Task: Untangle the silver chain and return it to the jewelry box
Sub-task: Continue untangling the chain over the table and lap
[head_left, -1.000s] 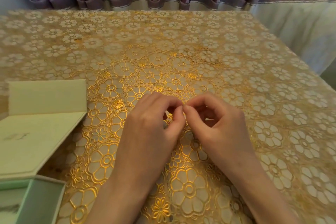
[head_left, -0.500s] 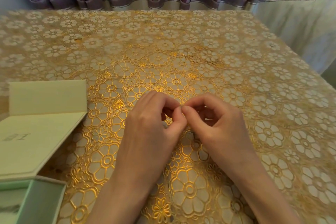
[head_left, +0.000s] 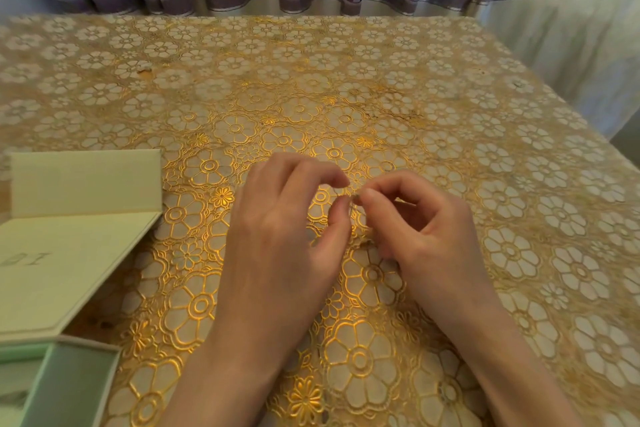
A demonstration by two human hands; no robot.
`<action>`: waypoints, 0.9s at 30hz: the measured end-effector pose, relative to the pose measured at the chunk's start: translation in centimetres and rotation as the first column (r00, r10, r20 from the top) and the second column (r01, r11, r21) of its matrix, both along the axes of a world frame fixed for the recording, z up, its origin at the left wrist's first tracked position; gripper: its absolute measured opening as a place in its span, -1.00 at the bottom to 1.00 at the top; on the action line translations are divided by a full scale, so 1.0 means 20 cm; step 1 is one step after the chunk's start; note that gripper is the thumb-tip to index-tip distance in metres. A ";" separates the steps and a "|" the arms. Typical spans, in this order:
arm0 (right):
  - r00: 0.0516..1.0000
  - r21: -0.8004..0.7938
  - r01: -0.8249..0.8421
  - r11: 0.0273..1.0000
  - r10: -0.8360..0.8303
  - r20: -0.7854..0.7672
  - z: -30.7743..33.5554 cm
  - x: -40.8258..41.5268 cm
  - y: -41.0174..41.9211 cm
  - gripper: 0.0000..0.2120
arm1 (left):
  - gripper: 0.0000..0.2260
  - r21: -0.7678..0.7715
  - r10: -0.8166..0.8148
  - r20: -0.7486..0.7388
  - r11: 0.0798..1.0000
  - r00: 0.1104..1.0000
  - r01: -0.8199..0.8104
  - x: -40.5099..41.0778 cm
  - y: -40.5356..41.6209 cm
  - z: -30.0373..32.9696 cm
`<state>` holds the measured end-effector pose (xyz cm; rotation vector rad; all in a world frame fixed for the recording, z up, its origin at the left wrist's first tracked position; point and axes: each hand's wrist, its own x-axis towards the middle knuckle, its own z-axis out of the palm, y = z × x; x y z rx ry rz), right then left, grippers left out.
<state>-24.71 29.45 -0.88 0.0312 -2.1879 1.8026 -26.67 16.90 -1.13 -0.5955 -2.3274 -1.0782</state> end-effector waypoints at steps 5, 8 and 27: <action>1.000 -0.016 0.000 1.000 0.000 -0.007 0.00 0.00 0.00 -0.88 | -0.90 -0.013 0.020 -0.028 1.000 0.999 -0.021 0.00 0.00 0.00; 1.000 -0.014 -0.009 1.000 0.009 -0.016 0.00 0.00 0.00 -0.87 | -0.91 -0.035 0.028 -0.037 0.999 0.999 -0.029 0.00 0.00 0.00; 1.000 -0.028 -0.007 1.000 0.006 -0.019 -0.02 -0.01 0.01 -0.96 | -0.89 0.048 -0.004 0.029 0.999 1.000 0.002 -0.02 0.00 -0.01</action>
